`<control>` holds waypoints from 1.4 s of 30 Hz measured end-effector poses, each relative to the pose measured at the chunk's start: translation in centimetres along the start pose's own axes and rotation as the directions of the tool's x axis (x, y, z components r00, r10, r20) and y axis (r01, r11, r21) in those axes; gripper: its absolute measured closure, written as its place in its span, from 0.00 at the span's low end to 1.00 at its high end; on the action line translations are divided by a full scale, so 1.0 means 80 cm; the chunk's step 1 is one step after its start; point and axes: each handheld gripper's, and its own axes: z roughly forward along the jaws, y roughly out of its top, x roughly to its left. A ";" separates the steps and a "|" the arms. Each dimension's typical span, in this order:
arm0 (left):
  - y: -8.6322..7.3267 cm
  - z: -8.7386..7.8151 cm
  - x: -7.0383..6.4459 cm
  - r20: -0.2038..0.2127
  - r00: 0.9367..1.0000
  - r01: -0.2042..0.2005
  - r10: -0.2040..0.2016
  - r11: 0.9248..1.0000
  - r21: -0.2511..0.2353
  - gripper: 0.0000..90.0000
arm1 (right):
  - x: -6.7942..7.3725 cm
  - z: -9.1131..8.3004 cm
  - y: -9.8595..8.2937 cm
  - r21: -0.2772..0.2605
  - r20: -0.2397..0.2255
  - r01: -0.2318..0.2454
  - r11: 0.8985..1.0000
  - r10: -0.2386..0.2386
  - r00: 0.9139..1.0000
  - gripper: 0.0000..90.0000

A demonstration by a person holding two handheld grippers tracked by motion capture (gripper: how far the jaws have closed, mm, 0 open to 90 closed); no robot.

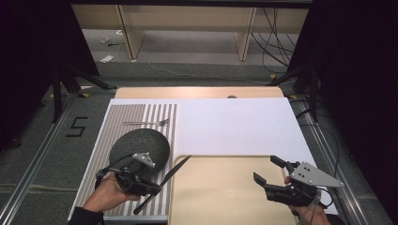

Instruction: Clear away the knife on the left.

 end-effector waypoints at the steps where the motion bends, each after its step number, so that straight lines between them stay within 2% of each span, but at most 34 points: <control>1: 0.001 0.000 -0.002 0.003 1.000 0.001 -0.001 1.000 -0.012 0.89 | 0.000 0.000 0.000 0.000 0.000 0.001 1.000 -0.001 1.000 0.24; 4: 0.005 -0.002 -0.006 0.003 1.000 0.011 -0.011 0.999 -0.040 0.89 | 0.000 0.000 0.000 0.002 0.000 0.000 1.000 0.000 1.000 0.24; 6: 0.009 -0.002 -0.010 0.023 0.999 0.033 -0.032 0.998 -0.056 0.89 | 0.000 0.000 0.000 0.001 0.001 0.000 1.000 0.000 1.000 0.24; 8: 0.016 0.000 -0.016 0.016 1.000 0.021 -0.021 0.998 -0.051 0.89 | 0.000 0.000 0.000 0.000 0.003 0.003 1.000 -0.003 1.000 0.24; 10: 0.023 0.004 -0.022 0.026 1.000 0.014 -0.013 0.999 -0.041 0.89 | 0.000 0.000 0.000 -0.001 0.003 0.002 1.000 -0.002 1.000 0.24; 12: 0.032 0.009 -0.029 0.047 0.999 -0.013 0.014 1.000 -0.026 0.89 | 0.000 0.000 0.000 0.001 0.003 0.001 1.000 -0.001 1.000 0.24; 16: 0.046 0.022 -0.038 0.060 0.998 -0.035 0.034 0.999 0.004 0.89 | 0.000 0.000 0.000 -0.002 0.004 0.000 1.000 0.000 1.000 0.24; 20: 0.060 0.035 -0.042 0.076 0.996 -0.042 0.039 0.998 0.051 0.89 | 0.000 -0.001 0.000 -0.004 0.003 0.002 1.000 -0.002 1.000 0.24; 24: 0.072 0.046 -0.036 0.077 0.997 -0.027 0.020 0.996 0.089 0.89 | -0.001 -0.001 0.001 -0.012 0.003 -0.002 1.000 0.002 1.000 0.24; 28: 0.082 0.060 -0.034 0.092 0.996 -0.016 0.003 0.990 0.143 0.89 | -0.002 -0.002 0.001 -0.012 0.007 -0.006 1.000 0.006 1.000 0.24; 33: 0.095 0.077 -0.037 0.112 0.994 -0.011 -0.009 0.985 0.170 0.89 | -0.002 -0.002 0.001 -0.017 0.004 -0.005 1.000 0.005 1.000 0.24; 40: 0.107 0.099 -0.047 0.115 0.993 -0.032 0.006 0.973 0.227 0.89 | -0.002 -0.002 0.001 -0.016 0.002 -0.006 1.000 0.006 1.000 0.24; 42: 0.110 0.105 -0.051 0.127 0.992 -0.038 0.007 0.970 0.240 0.89 | -0.002 -0.002 0.001 -0.015 0.001 -0.004 1.000 0.004 1.000 0.24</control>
